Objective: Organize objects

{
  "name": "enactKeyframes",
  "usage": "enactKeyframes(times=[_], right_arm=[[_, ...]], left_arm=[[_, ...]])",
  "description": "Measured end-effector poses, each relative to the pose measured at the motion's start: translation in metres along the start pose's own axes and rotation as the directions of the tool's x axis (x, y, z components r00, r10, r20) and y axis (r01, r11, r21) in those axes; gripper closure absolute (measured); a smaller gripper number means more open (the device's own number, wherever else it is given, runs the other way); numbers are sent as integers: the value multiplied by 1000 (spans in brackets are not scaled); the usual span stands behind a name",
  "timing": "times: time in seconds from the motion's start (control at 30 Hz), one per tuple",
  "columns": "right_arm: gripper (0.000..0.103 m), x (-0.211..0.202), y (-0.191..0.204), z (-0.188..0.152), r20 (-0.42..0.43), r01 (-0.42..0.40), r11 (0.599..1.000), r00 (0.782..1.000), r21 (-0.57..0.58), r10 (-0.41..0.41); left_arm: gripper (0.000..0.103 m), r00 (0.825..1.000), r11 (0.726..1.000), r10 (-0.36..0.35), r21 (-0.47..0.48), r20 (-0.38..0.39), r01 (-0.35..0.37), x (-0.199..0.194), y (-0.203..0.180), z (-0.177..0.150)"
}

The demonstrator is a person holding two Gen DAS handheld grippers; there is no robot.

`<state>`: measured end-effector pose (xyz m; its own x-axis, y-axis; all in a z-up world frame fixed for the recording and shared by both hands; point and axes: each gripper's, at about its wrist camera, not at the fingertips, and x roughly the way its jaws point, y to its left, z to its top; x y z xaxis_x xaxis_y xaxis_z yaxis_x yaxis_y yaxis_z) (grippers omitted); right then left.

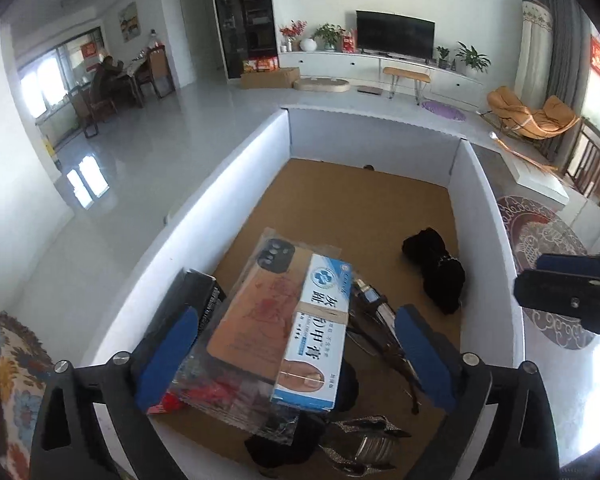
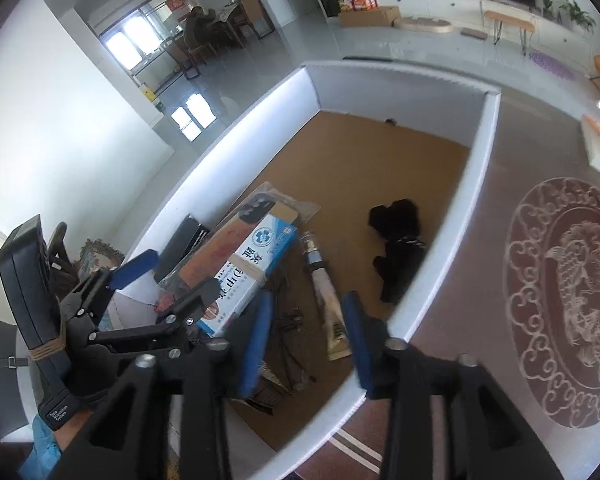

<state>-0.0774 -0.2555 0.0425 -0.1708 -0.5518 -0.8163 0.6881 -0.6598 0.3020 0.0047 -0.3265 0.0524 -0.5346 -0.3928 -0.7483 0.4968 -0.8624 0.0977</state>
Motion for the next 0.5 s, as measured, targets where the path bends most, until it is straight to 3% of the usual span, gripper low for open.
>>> enactKeyframes(times=[0.1, 0.17, 0.37, 0.5], right_arm=[[34, -23, 6, -1, 34, 84, 996, 996, -42, -82], [22, -26, 7, 5, 45, 130, 990, 991, -64, -127], [21, -39, 17, 8, 42, 179, 977, 984, -116, -175], [21, -33, 20, 8, 26, 203, 971, 979, -129, -201]], left_arm=[[0, 993, 993, 113, -41, 16, -112, -10, 2, 5], [0, 991, 987, 135, -87, 16, -133, -18, 5, 3], [0, 998, 986, 51, -157, -29, -55, -40, 10, -4], [0, 988, 978, -19, -206, -155, -13, -31, 23, -5]])
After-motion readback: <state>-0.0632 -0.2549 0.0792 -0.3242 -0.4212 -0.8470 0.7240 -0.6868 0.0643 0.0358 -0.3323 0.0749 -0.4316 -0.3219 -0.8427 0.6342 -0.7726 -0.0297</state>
